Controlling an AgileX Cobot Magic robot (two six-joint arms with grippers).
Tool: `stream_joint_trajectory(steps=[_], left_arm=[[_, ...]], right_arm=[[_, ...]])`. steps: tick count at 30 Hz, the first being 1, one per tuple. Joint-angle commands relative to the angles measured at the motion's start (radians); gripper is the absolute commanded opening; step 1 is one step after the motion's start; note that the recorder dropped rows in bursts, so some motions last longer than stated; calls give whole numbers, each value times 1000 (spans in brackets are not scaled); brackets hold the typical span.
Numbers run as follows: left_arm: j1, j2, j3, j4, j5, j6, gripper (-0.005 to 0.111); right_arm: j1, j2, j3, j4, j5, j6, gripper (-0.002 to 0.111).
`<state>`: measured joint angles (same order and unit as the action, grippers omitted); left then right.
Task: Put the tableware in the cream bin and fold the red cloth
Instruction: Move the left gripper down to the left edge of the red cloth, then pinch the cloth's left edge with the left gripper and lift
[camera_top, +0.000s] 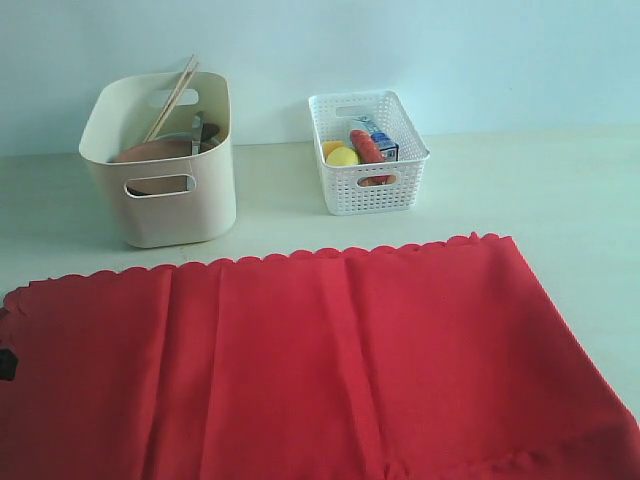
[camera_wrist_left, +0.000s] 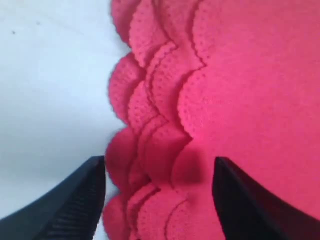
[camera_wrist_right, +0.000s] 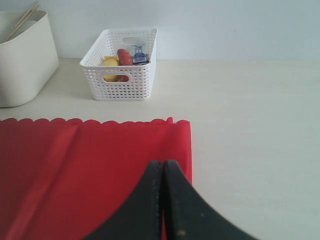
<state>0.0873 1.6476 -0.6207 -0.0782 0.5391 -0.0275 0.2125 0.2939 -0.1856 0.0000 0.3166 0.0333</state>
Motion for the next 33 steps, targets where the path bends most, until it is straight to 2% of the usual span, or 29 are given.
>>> stream_joint_trajectory(steps=[1, 10, 12, 17, 27, 33], left_arm=[[-8, 48, -7, 7, 3, -12, 61], [-8, 113, -7, 2, -1, -7, 59], [-8, 126, -7, 0, 1, -3, 49], [-8, 159, -7, -2, 8, -3, 1], [-8, 62, -26, -17, 98, -3, 0], [-8, -47, -52, -138, 174, 103, 0]], right_arm=[[-3, -6, 1, 0, -4, -3, 0], [-3, -6, 1, 0, -4, -3, 0], [-3, -6, 1, 0, -4, -3, 0], [-3, -6, 1, 0, -4, -2, 0], [-3, -6, 1, 0, -4, -2, 0], [-3, -6, 1, 0, -4, -2, 0]])
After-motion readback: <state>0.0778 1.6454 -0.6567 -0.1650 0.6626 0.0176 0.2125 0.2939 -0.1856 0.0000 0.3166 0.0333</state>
